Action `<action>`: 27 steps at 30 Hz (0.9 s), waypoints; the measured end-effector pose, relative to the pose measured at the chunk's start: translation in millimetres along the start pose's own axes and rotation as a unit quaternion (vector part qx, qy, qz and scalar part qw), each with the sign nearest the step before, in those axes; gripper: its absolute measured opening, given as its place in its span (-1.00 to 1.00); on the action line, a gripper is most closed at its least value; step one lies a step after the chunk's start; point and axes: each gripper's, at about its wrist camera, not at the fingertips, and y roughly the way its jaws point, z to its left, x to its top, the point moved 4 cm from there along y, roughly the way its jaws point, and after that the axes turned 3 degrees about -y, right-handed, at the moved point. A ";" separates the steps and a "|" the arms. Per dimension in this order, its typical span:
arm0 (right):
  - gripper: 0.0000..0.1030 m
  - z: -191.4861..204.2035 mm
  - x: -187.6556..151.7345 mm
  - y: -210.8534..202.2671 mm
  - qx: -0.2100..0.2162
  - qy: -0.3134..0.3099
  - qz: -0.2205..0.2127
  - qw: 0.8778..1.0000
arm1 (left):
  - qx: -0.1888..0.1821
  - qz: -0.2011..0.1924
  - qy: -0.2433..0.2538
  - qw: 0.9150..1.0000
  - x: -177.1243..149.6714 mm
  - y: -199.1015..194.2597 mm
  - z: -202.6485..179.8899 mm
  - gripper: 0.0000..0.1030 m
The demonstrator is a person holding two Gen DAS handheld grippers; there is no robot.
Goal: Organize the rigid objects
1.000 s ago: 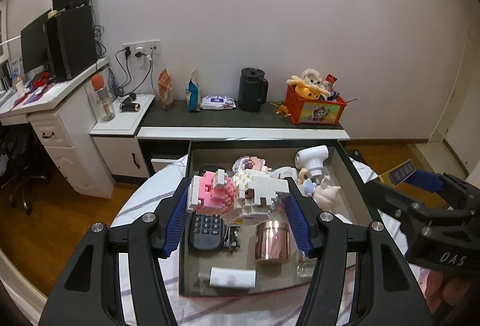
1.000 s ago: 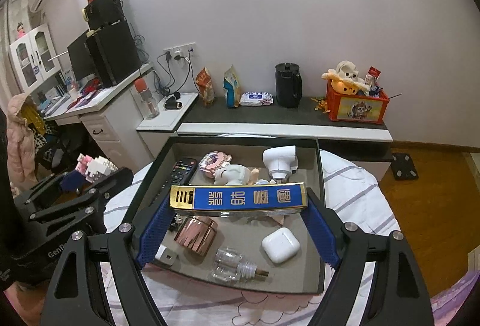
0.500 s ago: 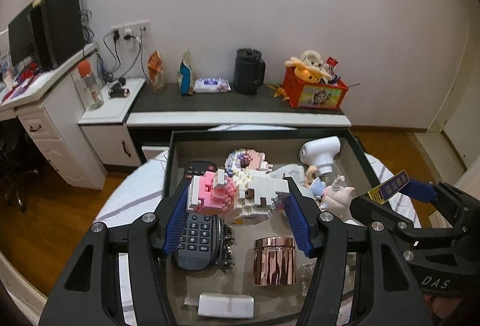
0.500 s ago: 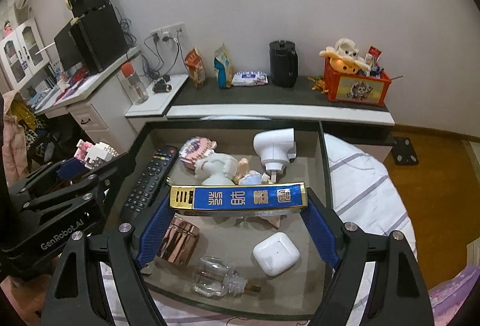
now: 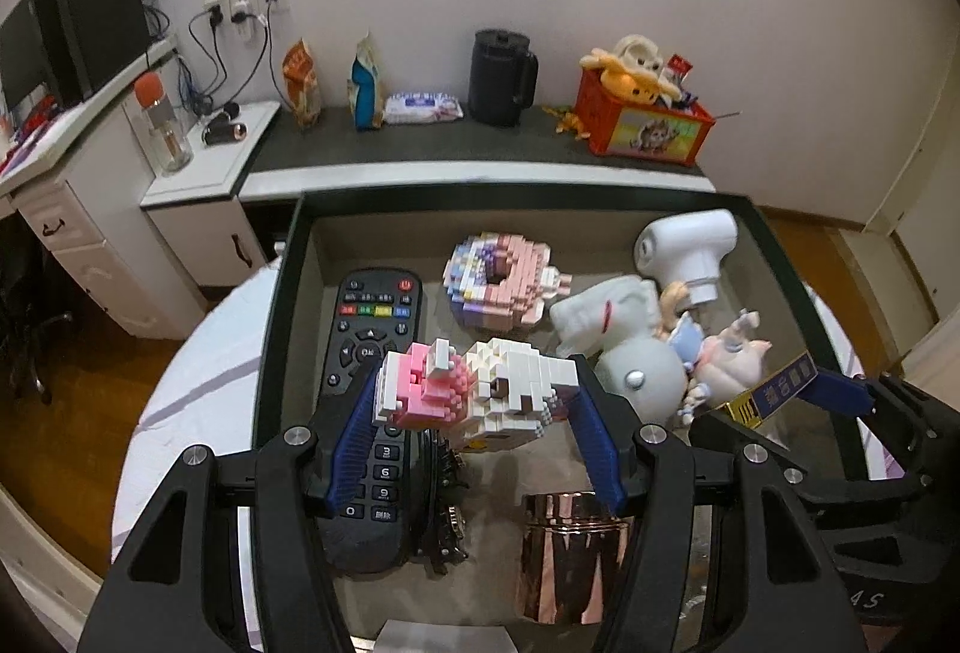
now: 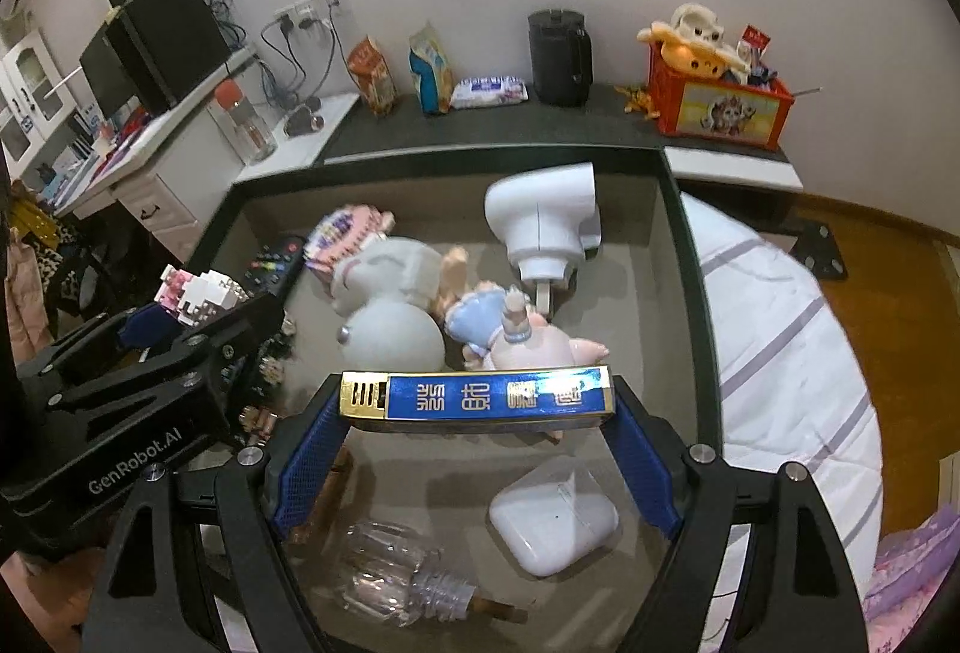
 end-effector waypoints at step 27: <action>0.80 2.0 -29.7 -68.8 0.035 0.070 -0.039 0.996 | 0.053 -0.015 -0.009 0.998 -51.5 -108.1 16.7 1.00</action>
